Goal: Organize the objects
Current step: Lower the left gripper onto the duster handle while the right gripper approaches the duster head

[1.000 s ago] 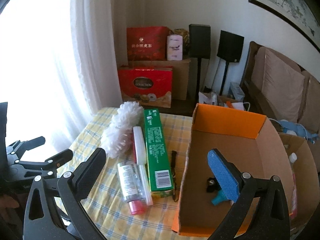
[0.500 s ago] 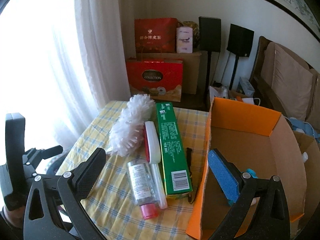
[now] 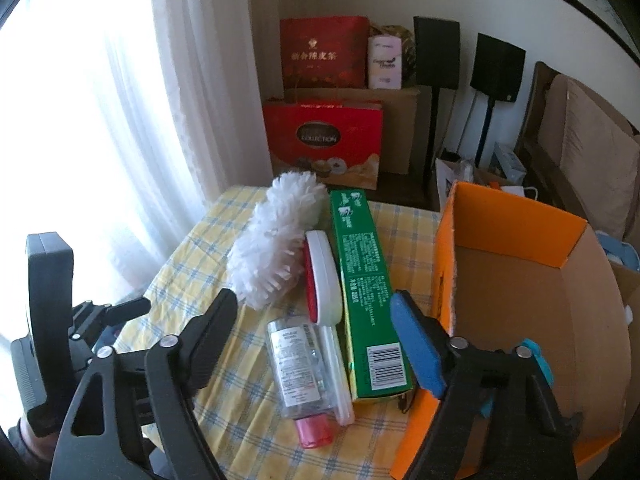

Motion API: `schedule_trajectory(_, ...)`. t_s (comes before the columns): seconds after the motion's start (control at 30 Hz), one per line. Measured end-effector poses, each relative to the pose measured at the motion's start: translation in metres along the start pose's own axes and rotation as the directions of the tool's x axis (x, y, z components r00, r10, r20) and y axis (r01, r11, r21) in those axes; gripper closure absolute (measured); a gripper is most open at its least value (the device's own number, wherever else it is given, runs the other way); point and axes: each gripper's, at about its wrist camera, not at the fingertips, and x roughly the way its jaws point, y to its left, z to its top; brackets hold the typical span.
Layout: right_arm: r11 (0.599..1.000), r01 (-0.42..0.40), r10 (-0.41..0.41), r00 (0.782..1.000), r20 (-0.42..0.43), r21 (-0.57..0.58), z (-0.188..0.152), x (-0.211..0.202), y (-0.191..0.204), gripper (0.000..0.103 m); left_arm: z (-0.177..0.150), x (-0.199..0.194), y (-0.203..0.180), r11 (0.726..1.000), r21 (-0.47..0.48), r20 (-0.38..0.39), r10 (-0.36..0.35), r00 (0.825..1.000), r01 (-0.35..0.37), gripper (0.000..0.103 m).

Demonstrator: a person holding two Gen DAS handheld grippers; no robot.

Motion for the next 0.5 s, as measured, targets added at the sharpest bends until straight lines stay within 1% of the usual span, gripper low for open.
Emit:
schedule_trajectory(0.13,1.000,-0.012,0.012,1.000,-0.012,-0.008,0.001,0.008,0.006,0.027,-0.002,0.006,0.001,1.000,-0.009,-0.015,-0.014,1.000,0.014,0.039)
schedule_trajectory(0.23,1.000,-0.007,0.007,1.000,-0.014,-0.016,0.002,0.013,0.011,0.031,-0.004,0.010,0.003,0.999,-0.021,-0.023,-0.027,0.999,0.027,0.039)
schedule_trajectory(0.27,1.000,-0.010,0.009,1.000,-0.022,-0.015,0.002,0.017,0.012,0.035,-0.004,0.010,0.003,0.999,-0.021,-0.026,-0.027,0.999,0.026,0.040)
schedule_trajectory(0.33,1.000,-0.023,0.023,0.999,-0.033,-0.009,0.004,0.023,0.015,0.037,-0.003,0.012,0.004,0.999,-0.025,-0.031,-0.029,0.999,0.028,0.047)
schedule_trajectory(0.37,1.000,-0.030,0.029,0.999,-0.035,-0.006,0.005,0.026,0.016,0.037,-0.003,0.013,0.005,0.999,-0.030,-0.036,-0.038,0.999,0.037,0.049)
schedule_trajectory(0.4,0.999,-0.037,0.037,0.999,-0.040,-0.003,0.006,0.029,0.017,0.037,-0.003,0.014,0.006,0.998,-0.035,-0.042,-0.048,0.998,0.047,0.053)
schedule_trajectory(0.5,0.998,-0.062,0.063,0.996,-0.055,0.006,0.009,0.040,0.022,0.038,-0.004,0.017,0.008,0.997,-0.047,-0.055,-0.059,0.997,0.056,0.058)
